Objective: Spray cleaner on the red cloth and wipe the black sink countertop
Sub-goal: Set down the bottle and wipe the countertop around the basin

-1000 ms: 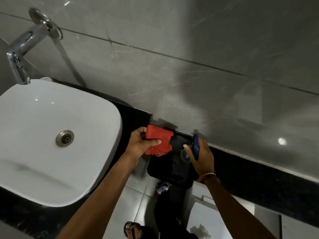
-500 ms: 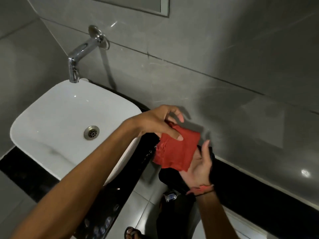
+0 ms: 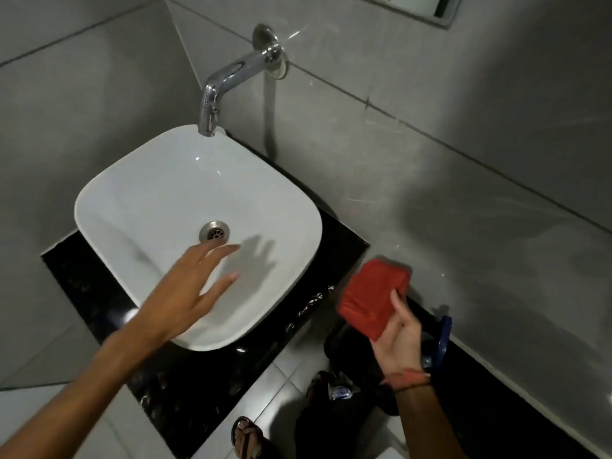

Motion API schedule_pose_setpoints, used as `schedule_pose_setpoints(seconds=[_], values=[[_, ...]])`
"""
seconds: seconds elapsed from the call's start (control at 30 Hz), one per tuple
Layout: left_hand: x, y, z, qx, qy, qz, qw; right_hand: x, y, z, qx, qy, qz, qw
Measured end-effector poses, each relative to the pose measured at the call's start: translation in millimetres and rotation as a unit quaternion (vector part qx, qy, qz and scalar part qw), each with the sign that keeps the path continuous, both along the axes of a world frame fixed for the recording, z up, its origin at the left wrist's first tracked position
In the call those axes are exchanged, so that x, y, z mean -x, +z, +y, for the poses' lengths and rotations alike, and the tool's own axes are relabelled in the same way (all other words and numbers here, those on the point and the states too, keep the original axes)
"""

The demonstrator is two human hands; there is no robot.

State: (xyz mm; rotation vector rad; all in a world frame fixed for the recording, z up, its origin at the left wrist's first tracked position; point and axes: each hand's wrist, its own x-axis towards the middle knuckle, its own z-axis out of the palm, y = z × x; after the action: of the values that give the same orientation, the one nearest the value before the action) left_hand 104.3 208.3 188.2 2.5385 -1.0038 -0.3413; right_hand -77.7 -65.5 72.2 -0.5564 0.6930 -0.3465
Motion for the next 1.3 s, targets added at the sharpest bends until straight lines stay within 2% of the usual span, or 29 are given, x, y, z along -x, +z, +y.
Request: schedule_pose_setpoints(seconds=[0.07,0.13,0.17,0.2,0.23,0.27,0.3,0.33,0.37,0.47,0.53,0.6,0.87,1.1,1.3], values=[[0.5,-13.1,41.5,-0.043,0.003,-0.014,0.999,-26.2,-2.0,-11.4,0.133,0.017,0.056,0.989],[2.7,-24.0,70.1,-0.071,-0.016,-0.037,0.997,-56.9,-6.9,-12.7,0.296,0.075,0.129,0.943],[3.2,-27.5,78.4,-0.083,-0.031,-0.05,0.995,-73.5,-10.9,-8.8,0.397,0.139,0.172,0.891],[3.8,-31.0,82.4,-0.092,-0.045,-0.062,0.993,-86.2,-15.0,-2.9,0.508,0.217,0.229,0.801],[3.2,-32.6,83.8,-0.098,-0.054,-0.075,0.991,-92.5,-18.2,3.8,0.598,0.282,0.281,0.695],[2.6,-35.1,84.3,-0.102,-0.059,-0.088,0.989,-93.5,-20.2,8.1,0.66,0.319,0.315,0.602],[1.8,-37.0,84.0,-0.102,-0.058,-0.101,0.988,-92.1,-20.6,10.0,0.7,0.329,0.331,0.541],[-0.8,-38.5,83.7,-0.104,-0.063,-0.117,0.986,-91.9,-19.4,8.3,0.73,0.315,0.333,0.507],[-4.5,-38.7,82.8,-0.113,-0.072,-0.134,0.982,-91.4,-19.4,3.0,0.762,0.281,0.318,0.489],[-14.9,-42.6,83.8,-0.154,-0.118,-0.177,0.965,-95.5,-29.7,-20.5,0.848,0.233,0.204,0.431],[-24.5,-45.3,83.7,-0.174,-0.159,-0.195,0.952,-100.8,-39.4,-31.0,0.849,0.273,0.13,0.433],[-35.1,-49.7,82.6,-0.183,-0.201,-0.214,0.938,-104.5,-49.2,-33.6,0.838,0.3,0.111,0.443],[-44.5,-59.9,83.3,-0.15,-0.229,-0.252,0.928,-90.5,-70.4,9.8,0.822,0.222,0.177,0.494],[-36.4,-64.4,86.8,-0.106,-0.206,-0.307,0.923,-34.2,-80.7,187.4,0.754,0.125,0.264,0.588],[-38.8,-65.9,90.2,-0.12,-0.21,-0.324,0.914,9.1,-66.0,359.1,0.742,0.134,0.307,0.581]])
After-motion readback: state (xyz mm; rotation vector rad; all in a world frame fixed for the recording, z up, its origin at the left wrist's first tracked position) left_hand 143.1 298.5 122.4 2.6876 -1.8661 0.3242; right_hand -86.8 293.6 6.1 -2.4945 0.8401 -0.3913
